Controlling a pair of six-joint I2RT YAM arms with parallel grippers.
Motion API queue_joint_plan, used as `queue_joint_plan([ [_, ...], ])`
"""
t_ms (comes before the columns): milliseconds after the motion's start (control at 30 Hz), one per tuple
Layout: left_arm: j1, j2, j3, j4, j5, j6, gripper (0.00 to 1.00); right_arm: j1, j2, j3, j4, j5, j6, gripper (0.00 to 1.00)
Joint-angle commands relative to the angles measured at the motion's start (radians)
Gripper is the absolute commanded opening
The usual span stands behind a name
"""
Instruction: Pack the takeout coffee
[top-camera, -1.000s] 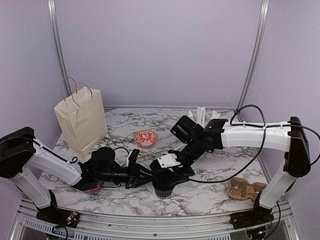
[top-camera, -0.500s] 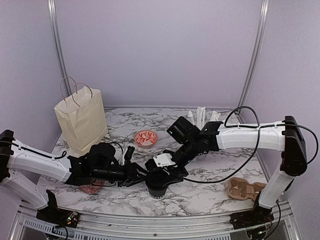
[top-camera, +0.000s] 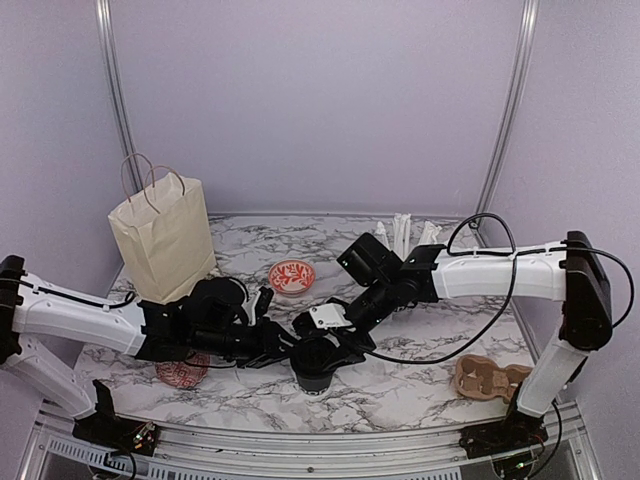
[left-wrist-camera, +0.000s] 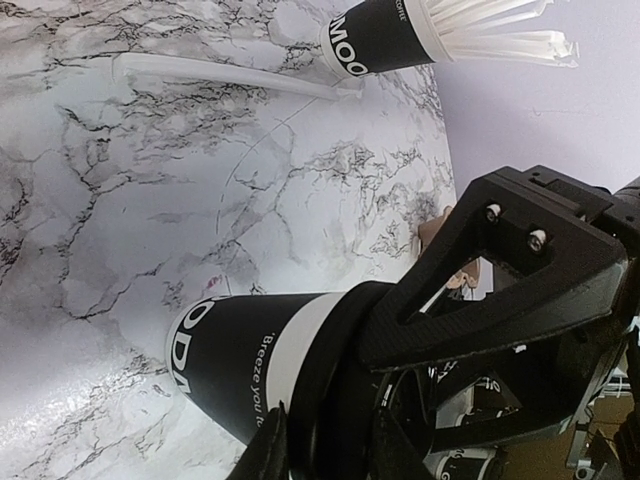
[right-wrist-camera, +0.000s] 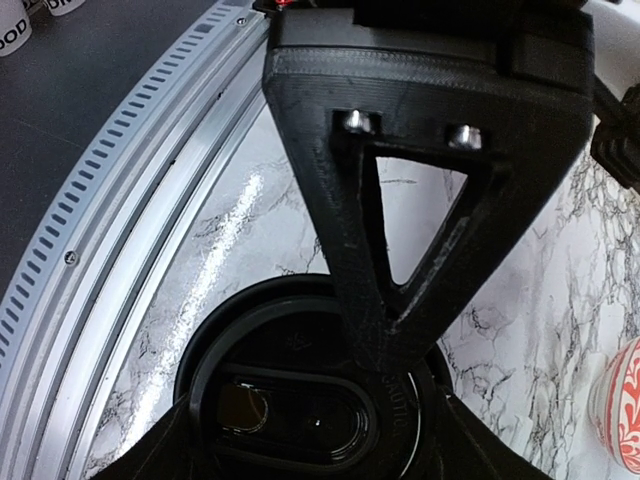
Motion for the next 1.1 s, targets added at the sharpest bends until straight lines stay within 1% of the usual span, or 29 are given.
queue_joint_plan([
  [0, 0.015, 0.158, -0.062, -0.224, -0.014, -0.028, 0.22, 0.018, 0.182, -0.123, -0.109, 0.143, -0.016, 0.62],
  [33, 0.018, 0.177, -0.076, -0.209, 0.008, -0.039, 0.22, 0.018, 0.191, -0.129, -0.103, 0.136, -0.015, 0.61],
  [100, 0.018, 0.214, -0.096, -0.181, 0.047, -0.051, 0.26, 0.018, 0.208, -0.143, -0.090, 0.129, -0.007, 0.61],
  [167, 0.018, 0.239, -0.105, -0.159, 0.076, -0.059, 0.35, 0.018, 0.223, -0.153, -0.082, 0.122, 0.005, 0.61],
  [233, 0.018, 0.245, -0.096, -0.160, 0.079, -0.056, 0.41, 0.018, 0.235, -0.151, -0.086, 0.103, 0.026, 0.60],
  [333, 0.018, 0.220, -0.061, -0.216, 0.046, -0.025, 0.43, 0.014, 0.238, -0.141, -0.081, 0.089, 0.085, 0.59],
  [467, 0.017, 0.201, -0.091, -0.218, 0.026, -0.035, 0.44, 0.015, 0.273, -0.165, -0.056, 0.124, 0.163, 0.58],
  [633, 0.014, 0.227, -0.175, -0.148, 0.018, -0.061, 0.31, 0.021, 0.346, -0.180, -0.046, 0.220, 0.220, 0.57],
  [700, 0.009, 0.230, -0.168, -0.144, 0.010, -0.059, 0.26, 0.025, 0.353, -0.179, -0.039, 0.266, 0.239, 0.56],
  [767, -0.008, 0.204, -0.141, -0.152, -0.009, -0.040, 0.26, 0.030, 0.327, -0.180, -0.038, 0.273, 0.250, 0.55],
  [833, -0.031, 0.146, -0.099, -0.166, -0.045, 0.007, 0.29, 0.034, 0.271, -0.191, -0.043, 0.255, 0.248, 0.55],
  [933, -0.066, 0.071, -0.027, -0.223, -0.135, 0.074, 0.33, 0.035, 0.172, -0.225, -0.030, 0.211, 0.229, 0.56],
  [1000, -0.083, 0.030, 0.006, -0.229, -0.161, 0.114, 0.34, 0.034, 0.102, -0.258, -0.016, 0.186, 0.198, 0.58],
  [1067, -0.093, -0.002, 0.030, -0.233, -0.183, 0.137, 0.36, 0.034, 0.035, -0.291, -0.002, 0.184, 0.166, 0.63],
])
